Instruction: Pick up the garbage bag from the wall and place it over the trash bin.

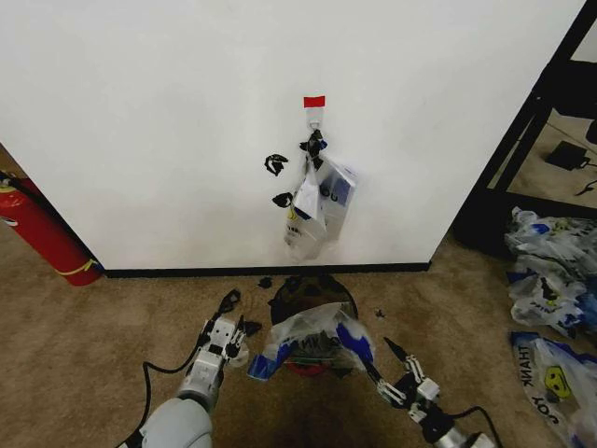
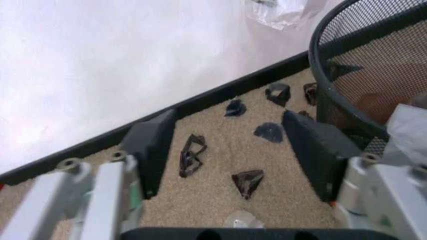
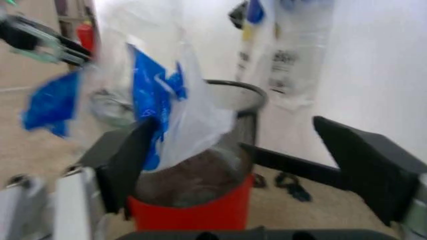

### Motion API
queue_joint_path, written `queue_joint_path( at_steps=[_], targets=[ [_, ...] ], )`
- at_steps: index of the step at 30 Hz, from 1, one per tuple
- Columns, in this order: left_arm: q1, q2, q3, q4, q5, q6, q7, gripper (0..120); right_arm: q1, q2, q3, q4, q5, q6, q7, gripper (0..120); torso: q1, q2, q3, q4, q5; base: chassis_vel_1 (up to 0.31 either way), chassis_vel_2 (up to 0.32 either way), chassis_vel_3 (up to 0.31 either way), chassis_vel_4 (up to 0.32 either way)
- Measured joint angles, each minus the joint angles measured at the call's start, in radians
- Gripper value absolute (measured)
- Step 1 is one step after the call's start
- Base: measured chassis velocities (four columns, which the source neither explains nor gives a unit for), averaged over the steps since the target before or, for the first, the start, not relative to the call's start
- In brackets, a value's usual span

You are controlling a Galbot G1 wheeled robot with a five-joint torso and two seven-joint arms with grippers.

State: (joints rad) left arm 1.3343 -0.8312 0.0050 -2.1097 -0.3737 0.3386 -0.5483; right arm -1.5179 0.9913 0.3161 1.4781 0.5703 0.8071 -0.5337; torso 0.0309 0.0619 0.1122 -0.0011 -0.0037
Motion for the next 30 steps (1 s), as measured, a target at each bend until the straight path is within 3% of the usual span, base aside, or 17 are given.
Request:
queue_joint_path(
  at_steps=[3, 8, 14, 18, 19, 20, 21, 24, 30],
  targets=[
    [-0.008, -0.002, 0.010, 0.003, -0.001, -0.003, 0.008, 84, 0.015, 0.018, -0.015, -0.018, -0.017, -0.004, 0.089, 99, 0.000, 0.000, 0.000, -0.0002, -0.0001, 0.000, 0.000, 0.000, 0.000],
    [-0.043, 0.002, 0.026, 0.021, -0.011, -0.012, 0.019, 98, 0.016, 0.036, -0.041, -0.001, -0.051, -0.043, 0.241, 100, 0.000, 0.000, 0.000, -0.0002, -0.0001, 0.000, 0.000, 0.000, 0.000],
    [-0.097, 0.007, 0.036, 0.049, -0.045, -0.015, 0.032, 100, -0.021, 0.004, -0.047, 0.091, -0.119, -0.128, 0.342, 100, 0.000, 0.000, 0.000, -0.0010, -0.0002, 0.000, 0.000, 0.000, 0.000],
    [-0.111, 0.000, 0.046, 0.061, -0.050, -0.017, 0.036, 100, -0.036, -0.042, -0.010, 0.114, -0.083, -0.151, 0.151, 100, 0.000, 0.000, 0.000, -0.0002, -0.0001, 0.000, 0.000, 0.000, 0.000],
    [-0.113, -0.002, 0.051, 0.063, -0.050, -0.018, 0.038, 100, -0.028, -0.055, 0.036, 0.089, -0.043, -0.151, -0.009, 100, 0.000, 0.000, 0.000, -0.0005, -0.0002, 0.000, 0.000, 0.000, 0.000],
    [-0.113, -0.003, 0.053, 0.064, -0.050, -0.019, 0.039, 100, -0.018, -0.059, 0.062, 0.068, -0.023, -0.151, -0.093, 100, 0.000, 0.000, 0.000, -0.0006, -0.0002, 0.000, 0.000, 0.000, 0.000],
    [-0.113, -0.003, 0.053, 0.064, -0.050, -0.019, 0.039, 100, -0.018, -0.059, 0.062, 0.068, -0.023, -0.151, -0.093, 100, 0.000, 0.000, 0.000, -0.0006, -0.0002, 0.000, 0.000, 0.000, 0.000],
    [-0.115, -0.003, 0.060, 0.064, -0.049, -0.022, 0.044, 100, 0.062, -0.060, 0.166, -0.066, 0.026, -0.151, -0.435, 100, 0.000, 0.000, 0.000, -0.0003, -0.0001, 0.000, 0.000, 0.000, 0.000],
    [-0.115, 0.008, 0.051, 0.060, -0.051, -0.030, 0.048, 100, 0.139, -0.052, 0.216, -0.162, 0.037, -0.153, -0.597, 100, 0.000, 0.000, 0.000, -0.0002, 0.0001, 0.000, 0.000, 0.000, 0.000]
  ],
)
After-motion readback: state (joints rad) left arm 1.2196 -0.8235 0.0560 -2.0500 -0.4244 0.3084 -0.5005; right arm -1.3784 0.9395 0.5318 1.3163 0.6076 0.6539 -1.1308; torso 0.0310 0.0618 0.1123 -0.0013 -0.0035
